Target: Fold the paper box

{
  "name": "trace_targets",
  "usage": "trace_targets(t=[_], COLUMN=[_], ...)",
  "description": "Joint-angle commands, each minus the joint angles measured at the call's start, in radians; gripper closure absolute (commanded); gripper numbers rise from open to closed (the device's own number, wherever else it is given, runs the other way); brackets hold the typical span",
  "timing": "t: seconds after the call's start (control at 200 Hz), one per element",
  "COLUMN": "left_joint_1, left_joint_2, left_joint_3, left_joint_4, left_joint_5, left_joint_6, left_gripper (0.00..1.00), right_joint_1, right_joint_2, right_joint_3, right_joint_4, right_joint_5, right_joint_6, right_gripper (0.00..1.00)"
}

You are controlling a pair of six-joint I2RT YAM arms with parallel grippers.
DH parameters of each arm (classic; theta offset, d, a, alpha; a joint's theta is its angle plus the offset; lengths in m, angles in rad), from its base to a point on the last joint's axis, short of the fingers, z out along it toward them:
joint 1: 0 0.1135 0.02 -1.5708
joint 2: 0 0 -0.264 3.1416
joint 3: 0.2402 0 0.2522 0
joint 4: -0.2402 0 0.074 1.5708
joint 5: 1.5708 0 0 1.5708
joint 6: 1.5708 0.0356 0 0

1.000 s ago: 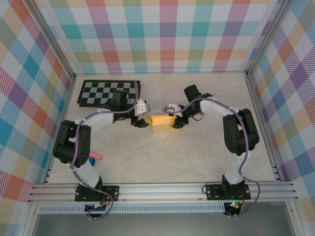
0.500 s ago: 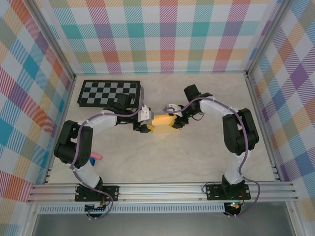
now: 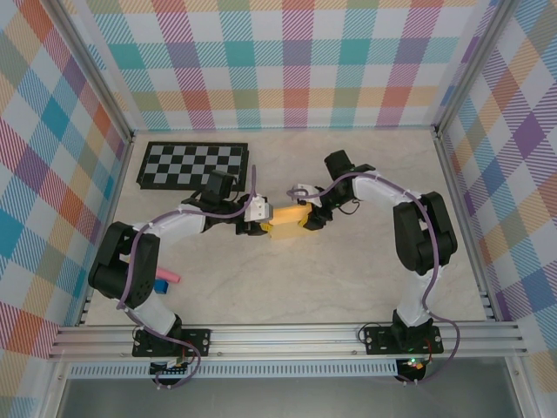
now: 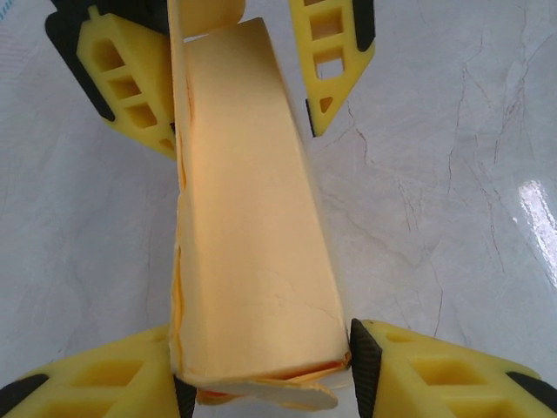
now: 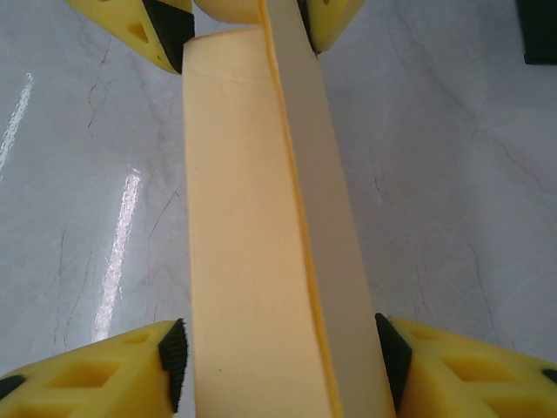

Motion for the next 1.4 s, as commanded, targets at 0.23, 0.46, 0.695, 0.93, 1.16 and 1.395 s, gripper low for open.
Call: trace_targets(t=[0.23, 0.46, 0.695, 0.93, 1.16, 1.395], left_joint_1=[-0.02, -0.02, -0.02, -0.019, -0.019, -0.02], left_joint_2=[0.016, 0.024, 0.028, 0.029, 0.034, 0.034], left_joint_3=[-0.017, -0.003, 0.012, 0.026, 0.044, 0.047], left_joint_4=[0.02, 0.002, -0.033, -0.061, -0.086, -0.105], left_joint_5=[-0.01, -0.003, 0.0, 0.012, 0.015, 0.012], left_joint_6=[-0.002, -0.002, 0.001, 0.002, 0.011, 0.019], left_gripper=[0.52, 0.55, 0.55, 0.54, 0.53, 0.53], right_joint_1=[-0.027, -0.084, -0.3, -0.295, -0.236, -0.186], right_joint_2=[-0.165, -0.362, -0.321, -0.299, -0.228, -0.162], right_joint_3=[0.016, -0.081, 0.007, -0.047, -0.033, -0.009], right_joint_4=[-0.066, 0.141, -0.095, -0.087, -0.104, -0.078], right_joint_5=[-0.072, 0.144, 0.114, -0.122, -0.12, -0.074], right_joint_6=[0.297, 0.769, 1.673, 1.589, 1.51, 1.505], right_gripper=[0.0, 0.0, 0.33, 0.27, 0.27, 0.28])
